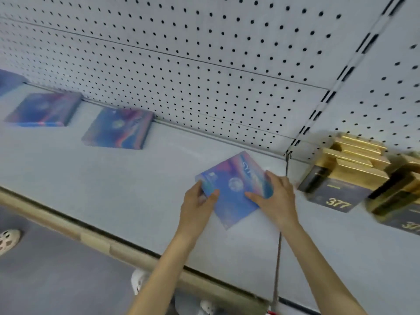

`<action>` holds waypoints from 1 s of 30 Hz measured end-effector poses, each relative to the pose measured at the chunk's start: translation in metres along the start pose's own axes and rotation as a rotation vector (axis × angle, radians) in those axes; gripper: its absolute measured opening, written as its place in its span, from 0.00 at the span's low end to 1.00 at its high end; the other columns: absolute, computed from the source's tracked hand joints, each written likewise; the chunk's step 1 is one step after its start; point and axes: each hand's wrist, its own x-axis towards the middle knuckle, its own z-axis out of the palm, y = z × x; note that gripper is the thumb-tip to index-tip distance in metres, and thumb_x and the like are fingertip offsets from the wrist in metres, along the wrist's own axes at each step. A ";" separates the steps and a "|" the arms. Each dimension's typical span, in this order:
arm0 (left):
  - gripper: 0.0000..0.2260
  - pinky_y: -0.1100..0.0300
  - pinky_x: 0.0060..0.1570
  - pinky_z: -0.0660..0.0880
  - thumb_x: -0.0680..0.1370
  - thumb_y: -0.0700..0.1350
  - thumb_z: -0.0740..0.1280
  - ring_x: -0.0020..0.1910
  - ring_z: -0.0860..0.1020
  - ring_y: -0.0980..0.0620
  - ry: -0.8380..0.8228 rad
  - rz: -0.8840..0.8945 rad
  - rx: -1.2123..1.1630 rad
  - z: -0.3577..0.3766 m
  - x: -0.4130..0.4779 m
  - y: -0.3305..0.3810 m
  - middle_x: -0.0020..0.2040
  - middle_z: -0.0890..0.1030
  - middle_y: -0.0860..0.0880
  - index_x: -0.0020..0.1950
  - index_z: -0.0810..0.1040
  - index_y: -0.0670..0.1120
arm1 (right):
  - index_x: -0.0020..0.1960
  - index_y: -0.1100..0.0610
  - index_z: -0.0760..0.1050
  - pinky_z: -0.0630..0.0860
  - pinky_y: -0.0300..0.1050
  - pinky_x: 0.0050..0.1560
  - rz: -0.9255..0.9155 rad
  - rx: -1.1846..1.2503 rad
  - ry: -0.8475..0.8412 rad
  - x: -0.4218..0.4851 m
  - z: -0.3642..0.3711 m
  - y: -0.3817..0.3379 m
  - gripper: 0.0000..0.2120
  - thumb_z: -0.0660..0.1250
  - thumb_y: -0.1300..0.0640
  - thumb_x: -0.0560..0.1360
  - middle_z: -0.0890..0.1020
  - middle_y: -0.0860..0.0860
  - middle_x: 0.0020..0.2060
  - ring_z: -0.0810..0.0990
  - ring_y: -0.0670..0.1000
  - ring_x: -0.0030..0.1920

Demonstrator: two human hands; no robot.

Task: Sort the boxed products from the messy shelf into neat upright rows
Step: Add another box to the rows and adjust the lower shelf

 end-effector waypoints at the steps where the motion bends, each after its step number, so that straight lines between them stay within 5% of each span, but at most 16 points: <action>1: 0.13 0.55 0.56 0.74 0.76 0.46 0.70 0.52 0.80 0.53 -0.001 -0.017 -0.085 -0.006 0.007 0.002 0.55 0.81 0.50 0.59 0.77 0.46 | 0.71 0.54 0.68 0.66 0.48 0.64 0.024 0.080 0.054 -0.009 0.009 -0.007 0.40 0.79 0.48 0.64 0.72 0.54 0.60 0.69 0.56 0.64; 4: 0.14 0.51 0.58 0.75 0.77 0.38 0.67 0.58 0.79 0.46 -0.037 -0.062 -0.302 -0.036 0.022 0.005 0.59 0.81 0.43 0.62 0.74 0.42 | 0.68 0.55 0.72 0.69 0.34 0.58 0.053 0.390 0.254 -0.027 0.035 -0.038 0.35 0.80 0.60 0.64 0.71 0.48 0.54 0.74 0.49 0.58; 8: 0.21 0.53 0.60 0.73 0.79 0.38 0.64 0.59 0.78 0.51 -0.030 -0.176 -0.509 -0.100 0.041 0.012 0.65 0.78 0.46 0.72 0.66 0.45 | 0.61 0.52 0.74 0.76 0.33 0.44 0.027 0.888 0.414 -0.030 0.054 -0.113 0.27 0.72 0.74 0.69 0.79 0.46 0.48 0.79 0.41 0.44; 11: 0.24 0.48 0.61 0.76 0.79 0.39 0.65 0.61 0.78 0.53 -0.004 -0.167 -0.575 -0.162 0.055 0.019 0.65 0.77 0.47 0.74 0.63 0.47 | 0.55 0.51 0.77 0.76 0.36 0.45 0.078 1.130 0.387 -0.024 0.068 -0.175 0.18 0.69 0.71 0.73 0.81 0.49 0.48 0.80 0.45 0.45; 14: 0.21 0.52 0.61 0.76 0.78 0.41 0.67 0.60 0.78 0.53 0.040 -0.112 -0.383 -0.227 0.070 0.022 0.64 0.77 0.46 0.71 0.69 0.48 | 0.54 0.52 0.78 0.78 0.39 0.40 0.092 1.306 0.217 -0.018 0.087 -0.230 0.14 0.67 0.68 0.75 0.84 0.50 0.44 0.82 0.48 0.42; 18: 0.20 0.57 0.53 0.75 0.71 0.49 0.75 0.53 0.80 0.53 -0.013 -0.020 -0.026 -0.309 0.091 0.025 0.55 0.83 0.48 0.61 0.77 0.47 | 0.52 0.52 0.79 0.79 0.41 0.38 0.089 1.249 0.037 -0.016 0.132 -0.296 0.12 0.68 0.66 0.74 0.85 0.51 0.41 0.83 0.50 0.39; 21: 0.06 0.61 0.44 0.76 0.75 0.45 0.73 0.44 0.80 0.55 -0.132 -0.012 0.039 -0.357 0.098 0.021 0.46 0.85 0.47 0.50 0.81 0.45 | 0.51 0.54 0.79 0.80 0.43 0.42 0.115 1.203 -0.077 -0.013 0.171 -0.331 0.10 0.69 0.66 0.74 0.85 0.53 0.43 0.82 0.51 0.41; 23: 0.03 0.66 0.41 0.75 0.76 0.41 0.70 0.40 0.79 0.58 -0.071 0.006 0.017 -0.382 0.098 0.012 0.42 0.85 0.49 0.48 0.82 0.43 | 0.51 0.55 0.79 0.79 0.45 0.44 0.177 1.159 -0.126 -0.005 0.195 -0.348 0.07 0.69 0.64 0.75 0.83 0.55 0.45 0.81 0.51 0.44; 27: 0.02 0.64 0.39 0.77 0.76 0.41 0.69 0.37 0.81 0.57 0.218 -0.020 -0.081 -0.424 0.097 -0.006 0.38 0.85 0.51 0.45 0.81 0.44 | 0.51 0.56 0.79 0.73 0.44 0.52 0.190 0.777 0.165 0.023 0.227 -0.354 0.04 0.69 0.61 0.76 0.83 0.56 0.50 0.79 0.51 0.48; 30: 0.03 0.67 0.37 0.77 0.77 0.42 0.68 0.38 0.81 0.58 0.356 -0.002 -0.128 -0.458 0.100 -0.013 0.39 0.85 0.53 0.47 0.81 0.45 | 0.60 0.60 0.77 0.71 0.44 0.54 0.187 0.417 0.316 0.044 0.237 -0.342 0.17 0.70 0.52 0.75 0.80 0.58 0.57 0.77 0.56 0.56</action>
